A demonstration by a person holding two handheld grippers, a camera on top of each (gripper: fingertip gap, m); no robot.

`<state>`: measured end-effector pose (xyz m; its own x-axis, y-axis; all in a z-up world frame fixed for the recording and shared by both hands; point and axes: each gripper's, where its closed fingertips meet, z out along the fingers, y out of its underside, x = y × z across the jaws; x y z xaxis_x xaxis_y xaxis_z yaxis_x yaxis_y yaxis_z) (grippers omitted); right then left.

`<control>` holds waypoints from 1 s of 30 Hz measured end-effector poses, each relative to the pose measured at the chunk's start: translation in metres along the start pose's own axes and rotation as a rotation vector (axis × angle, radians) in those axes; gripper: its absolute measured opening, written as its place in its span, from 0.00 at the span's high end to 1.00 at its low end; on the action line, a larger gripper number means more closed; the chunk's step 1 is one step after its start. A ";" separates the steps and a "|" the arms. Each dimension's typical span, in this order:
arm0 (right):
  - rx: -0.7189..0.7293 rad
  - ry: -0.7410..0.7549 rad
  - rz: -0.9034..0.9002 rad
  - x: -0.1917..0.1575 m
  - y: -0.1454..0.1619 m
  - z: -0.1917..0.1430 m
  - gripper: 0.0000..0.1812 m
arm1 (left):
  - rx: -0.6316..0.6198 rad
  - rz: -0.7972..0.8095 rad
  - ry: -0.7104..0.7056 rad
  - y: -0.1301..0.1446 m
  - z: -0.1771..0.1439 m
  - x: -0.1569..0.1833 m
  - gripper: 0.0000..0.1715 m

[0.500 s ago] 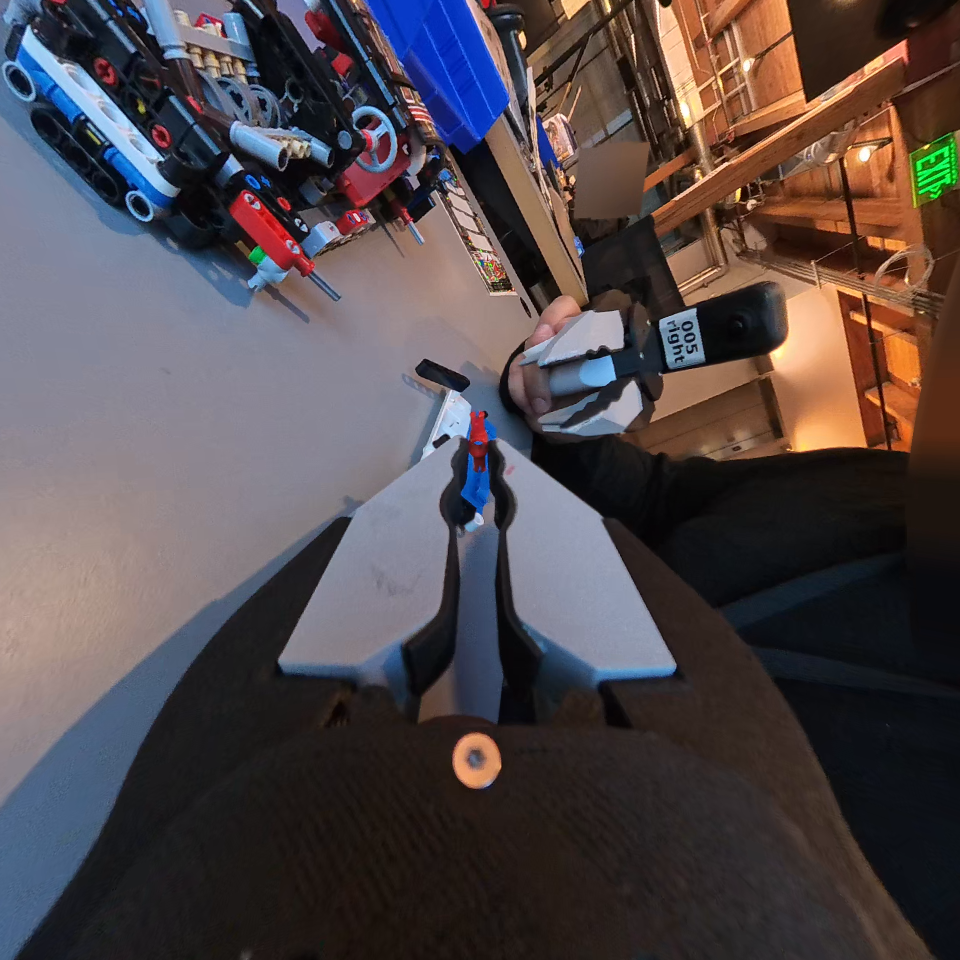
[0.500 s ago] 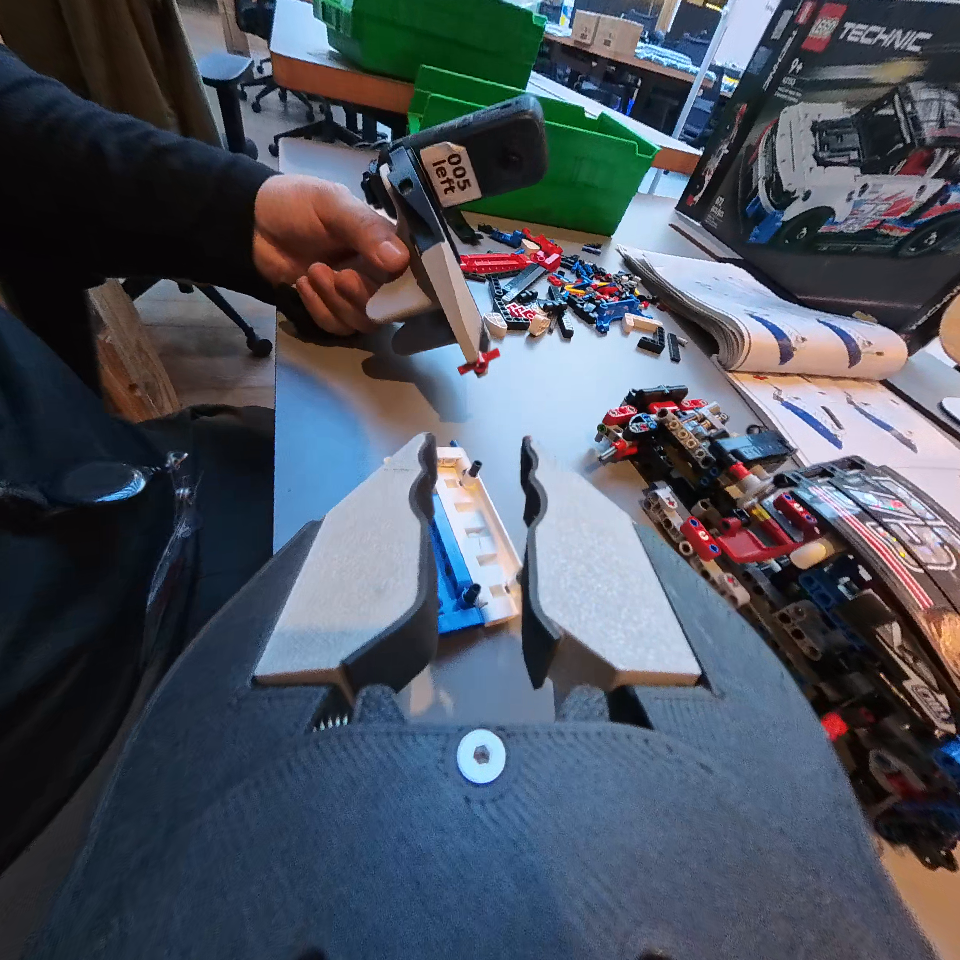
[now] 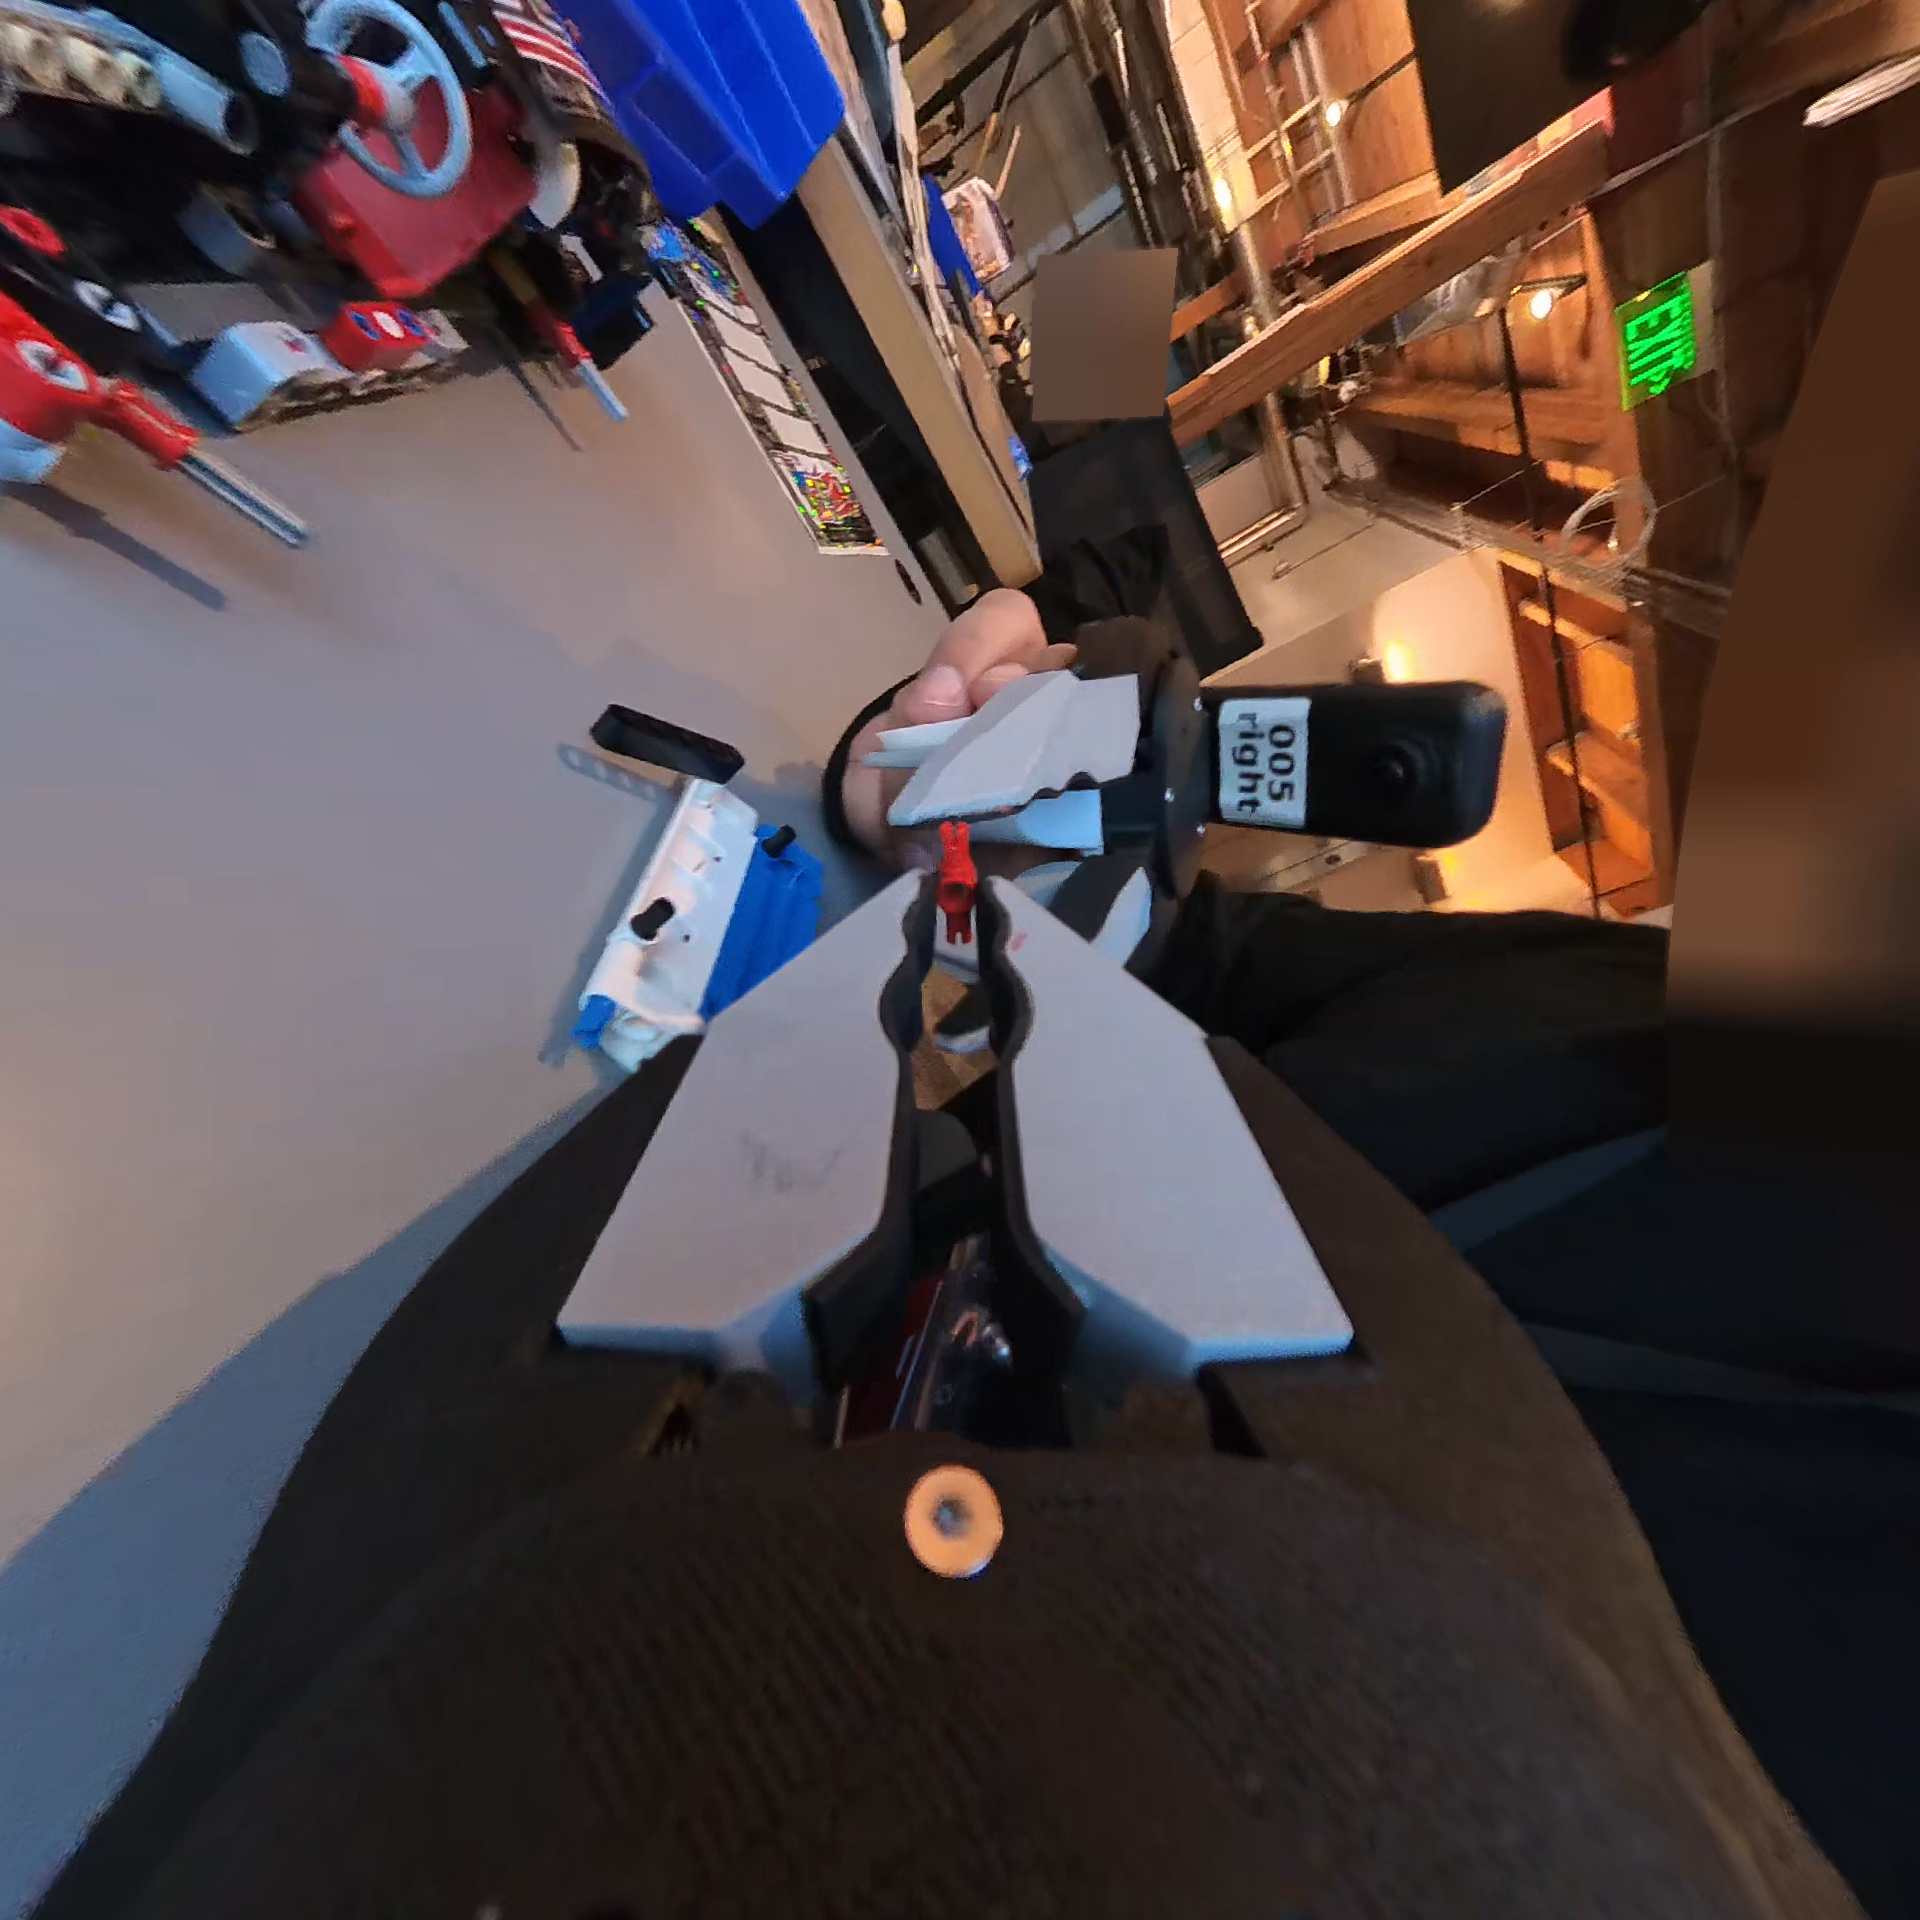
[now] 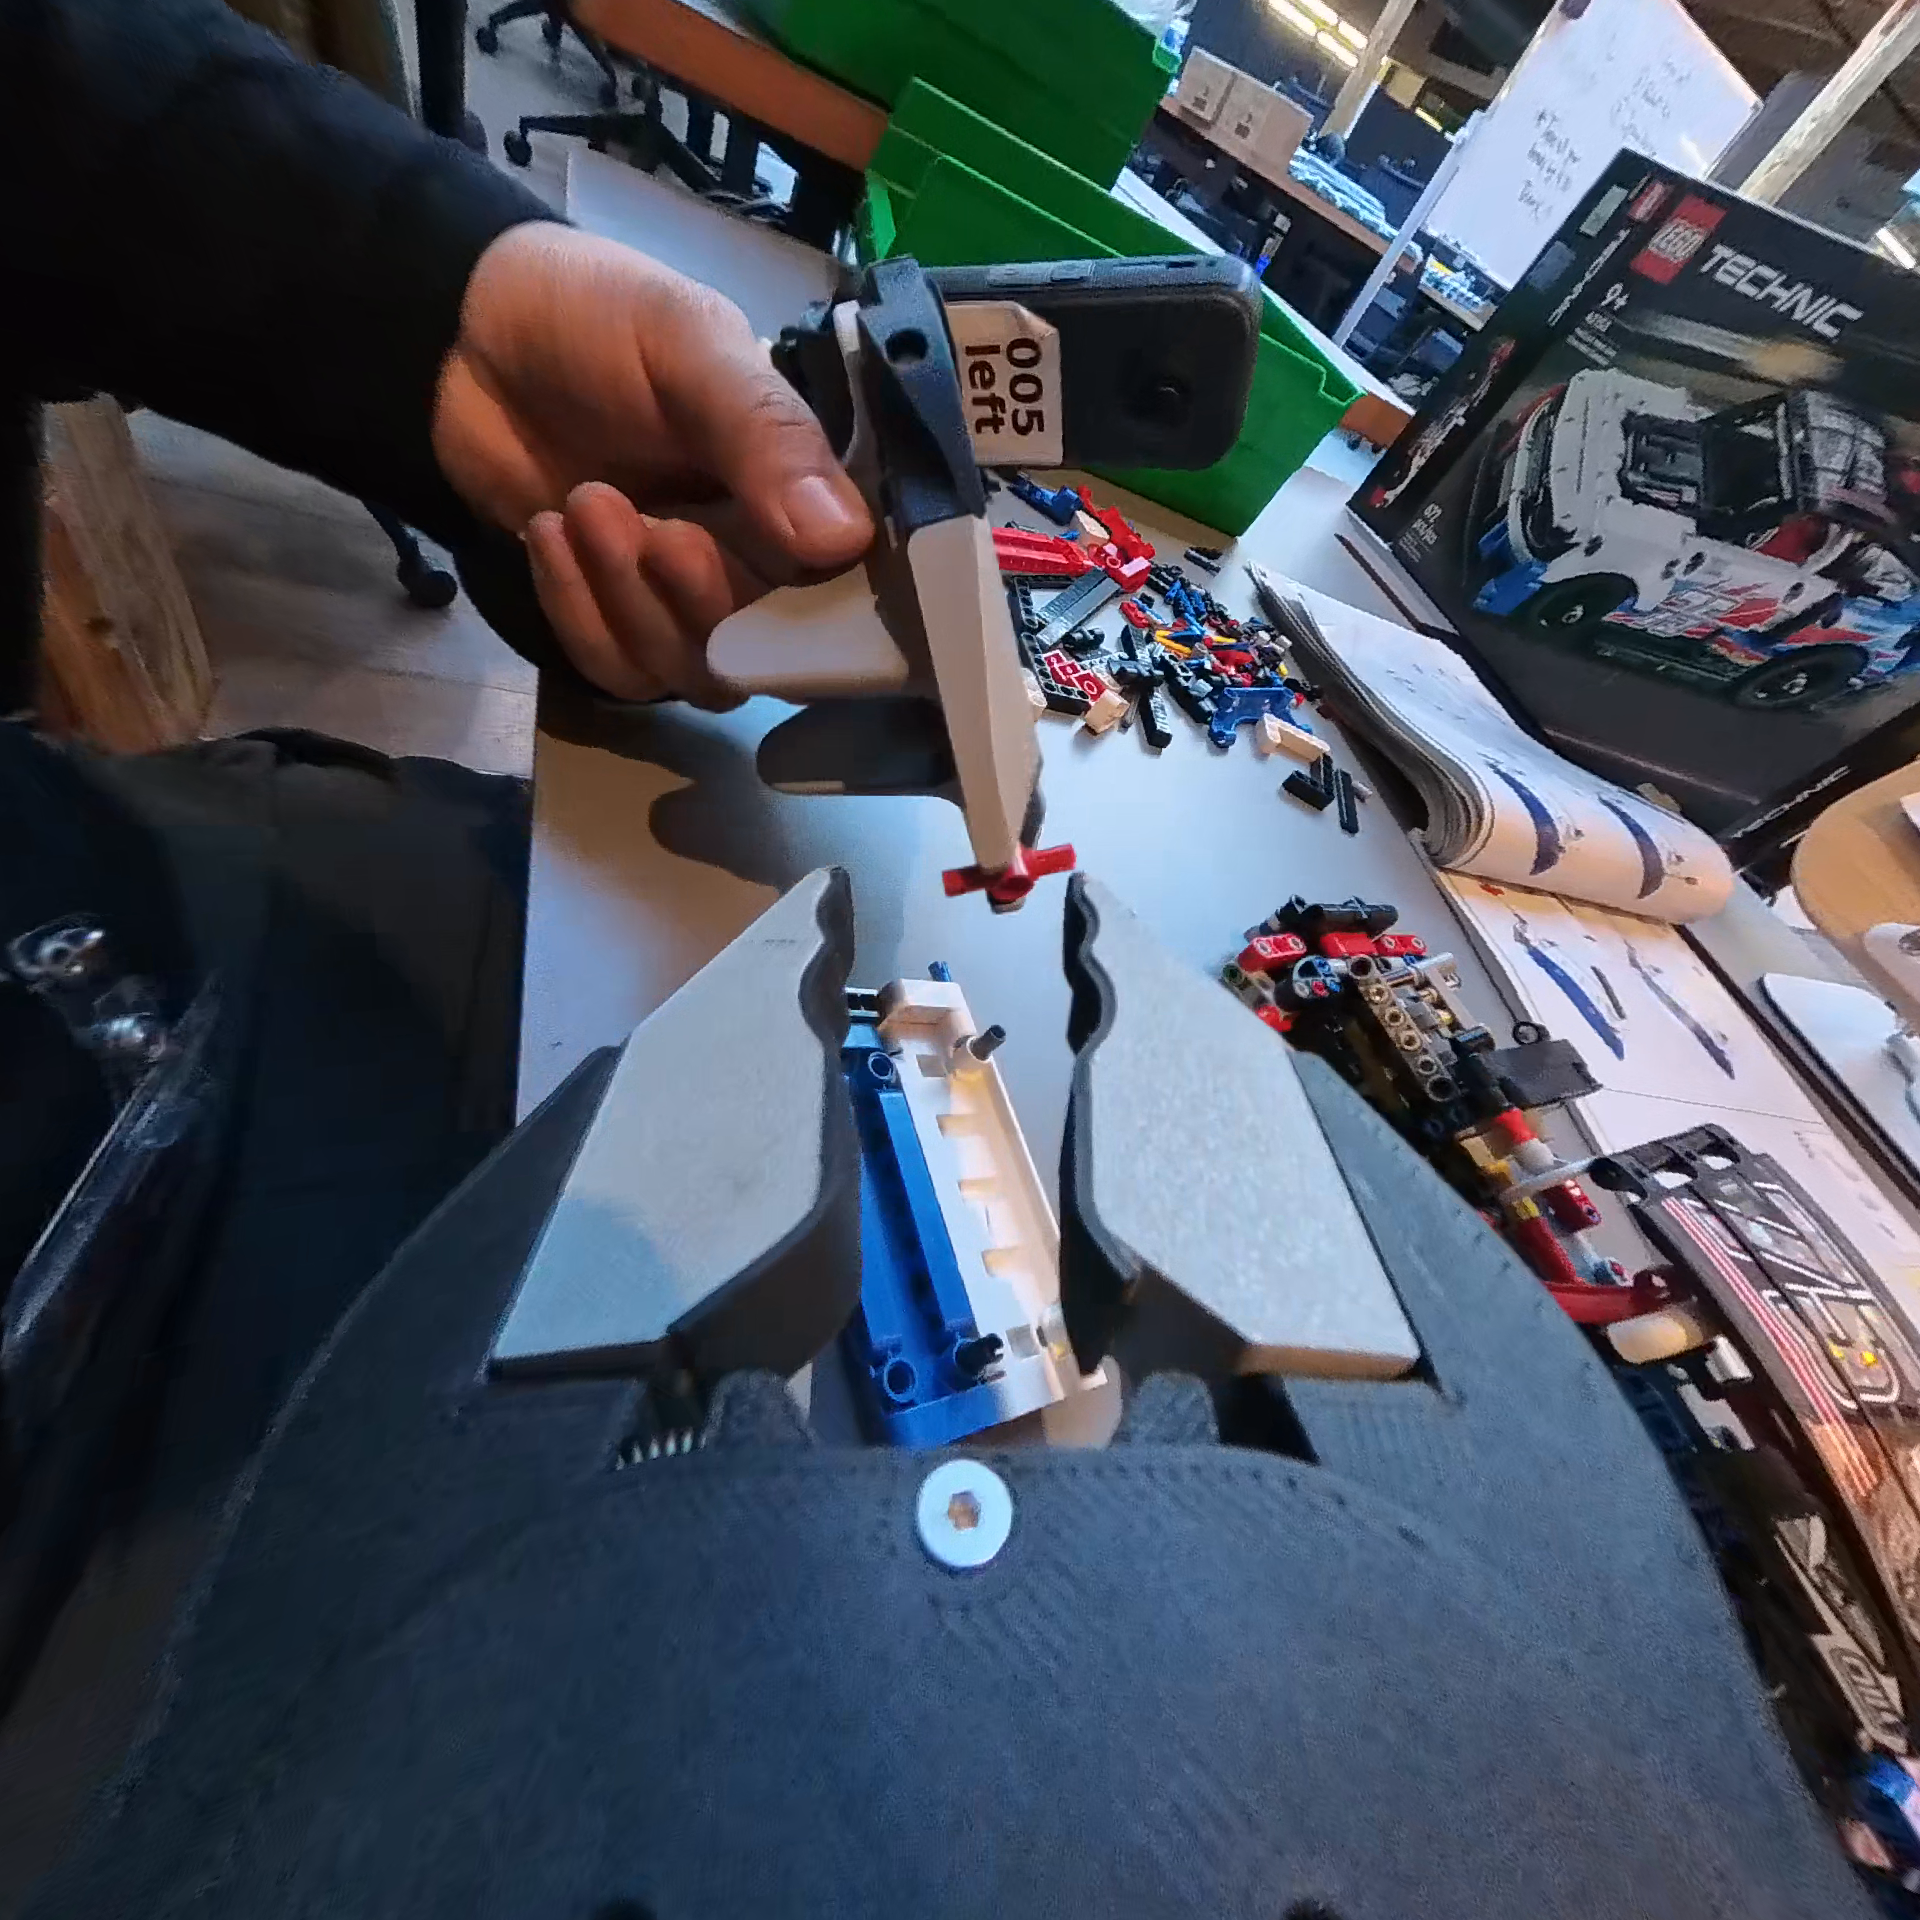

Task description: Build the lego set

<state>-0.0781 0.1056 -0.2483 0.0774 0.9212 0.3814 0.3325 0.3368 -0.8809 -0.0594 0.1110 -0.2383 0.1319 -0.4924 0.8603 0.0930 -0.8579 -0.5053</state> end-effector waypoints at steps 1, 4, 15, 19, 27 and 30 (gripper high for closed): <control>0.002 0.006 -0.008 0.000 0.000 0.000 0.79 | -0.004 -0.013 0.000 0.002 0.002 0.001 0.97; 0.005 0.014 -0.032 -0.001 -0.001 -0.001 0.82 | -0.035 -0.041 -0.025 0.011 0.006 -0.003 0.97; -0.020 0.017 -0.073 -0.005 0.003 0.000 0.87 | -0.072 -0.050 -0.060 0.017 0.003 -0.005 0.97; -0.022 0.007 -0.077 -0.006 0.003 0.000 0.87 | -0.070 -0.058 -0.040 0.019 0.006 -0.005 0.97; -0.029 -0.004 -0.065 -0.007 0.004 0.001 0.87 | -0.066 -0.071 -0.008 0.018 0.007 -0.006 0.97; -0.031 -0.009 -0.054 -0.006 0.005 0.001 0.87 | -0.063 -0.082 0.009 0.018 0.007 -0.006 0.97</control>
<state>-0.0775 0.1023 -0.2551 0.0500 0.9036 0.4255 0.3654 0.3800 -0.8498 -0.0517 0.1001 -0.2530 0.1177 -0.4212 0.8993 0.0405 -0.9028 -0.4281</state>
